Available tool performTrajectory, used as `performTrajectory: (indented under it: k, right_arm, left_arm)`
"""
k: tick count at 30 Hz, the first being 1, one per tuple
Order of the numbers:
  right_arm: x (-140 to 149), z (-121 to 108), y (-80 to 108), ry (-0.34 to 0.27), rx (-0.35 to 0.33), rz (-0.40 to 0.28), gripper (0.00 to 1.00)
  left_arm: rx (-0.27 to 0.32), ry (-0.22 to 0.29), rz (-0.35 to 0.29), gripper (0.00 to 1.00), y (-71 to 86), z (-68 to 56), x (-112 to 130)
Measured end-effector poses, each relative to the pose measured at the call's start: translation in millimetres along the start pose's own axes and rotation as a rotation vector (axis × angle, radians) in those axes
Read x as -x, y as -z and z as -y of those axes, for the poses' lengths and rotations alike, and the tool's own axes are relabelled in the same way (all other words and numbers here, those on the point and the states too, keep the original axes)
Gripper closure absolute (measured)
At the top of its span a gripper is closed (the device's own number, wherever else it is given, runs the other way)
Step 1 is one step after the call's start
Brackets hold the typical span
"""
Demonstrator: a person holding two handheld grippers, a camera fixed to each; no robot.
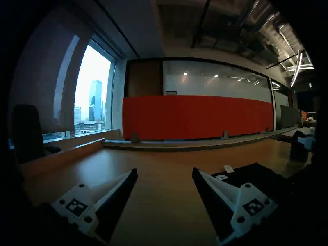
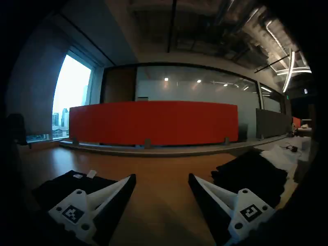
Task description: Fold towel
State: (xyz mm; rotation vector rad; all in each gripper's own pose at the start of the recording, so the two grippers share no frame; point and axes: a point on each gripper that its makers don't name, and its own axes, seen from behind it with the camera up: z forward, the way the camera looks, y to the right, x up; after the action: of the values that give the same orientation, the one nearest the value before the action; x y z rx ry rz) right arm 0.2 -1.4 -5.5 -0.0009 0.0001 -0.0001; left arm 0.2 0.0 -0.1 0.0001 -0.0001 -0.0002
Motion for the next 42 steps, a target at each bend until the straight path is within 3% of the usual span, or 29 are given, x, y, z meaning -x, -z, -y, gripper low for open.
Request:
performTrajectory:
  k: [8,15,22,35,42]
  right_arm:
    - [0,-3,-1.3,0.0,0.014,-0.002,0.01]
    - [-9,-7,0.9,-0.007,0.031,0.012,0.01]
    - [-48,-5,3.2,-0.003,0.038,0.003,0.01]
    - [-142,8,11.7,0.022,0.026,0.01,0.01]
    - [-170,12,18.3,0.035,0.023,0.018,0.01]
  left_arm:
    - [-0.007,0.001,0.005,0.01,0.8,0.6,1]
    - [-0.034,-0.027,0.031,0.01,-0.8,9.6,-3]
    - [-0.022,-0.013,0.012,0.01,-0.9,8.0,-43]
    - [0.001,0.009,-0.012,0.01,1.7,3.2,-147]
    - [0.009,0.003,0.002,0.01,2.6,0.6,-170]
